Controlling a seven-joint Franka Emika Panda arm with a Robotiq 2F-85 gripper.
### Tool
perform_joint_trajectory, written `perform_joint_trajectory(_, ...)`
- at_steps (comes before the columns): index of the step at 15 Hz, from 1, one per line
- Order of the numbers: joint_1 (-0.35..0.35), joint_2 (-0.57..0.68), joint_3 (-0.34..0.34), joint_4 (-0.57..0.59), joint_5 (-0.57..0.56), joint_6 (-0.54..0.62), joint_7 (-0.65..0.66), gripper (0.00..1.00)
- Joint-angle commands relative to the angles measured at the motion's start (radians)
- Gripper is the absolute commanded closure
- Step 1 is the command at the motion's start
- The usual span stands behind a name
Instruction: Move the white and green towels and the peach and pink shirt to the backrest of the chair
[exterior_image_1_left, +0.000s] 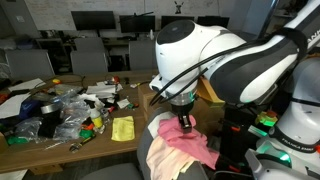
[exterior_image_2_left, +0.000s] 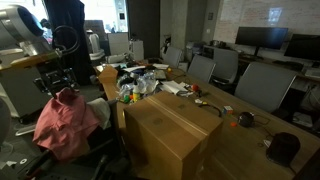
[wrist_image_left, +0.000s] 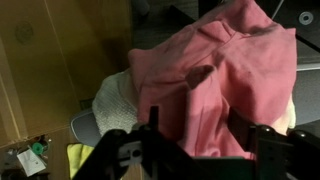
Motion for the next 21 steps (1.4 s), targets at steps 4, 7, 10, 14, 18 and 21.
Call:
perform_joint_trajectory(4, -0.022, -0.036, 0.012, 0.047, -0.202, -0.209, 0.128, 0.0)
perform_joint_trajectory(7, -0.038, -0.079, 0.002, 0.05, -0.27, -0.316, 0.156, 0.0)
perform_joint_trajectory(10, -0.069, -0.159, -0.027, 0.037, -0.27, -0.357, 0.127, 0.0)
perform_joint_trajectory(14, -0.137, -0.303, -0.113, 0.0, -0.234, -0.349, 0.077, 0.0)
perform_joint_trajectory(18, -0.233, -0.407, -0.239, -0.034, -0.206, -0.331, 0.011, 0.0)
perform_joint_trajectory(21, -0.31, -0.457, -0.343, -0.061, -0.171, -0.325, -0.076, 0.0)
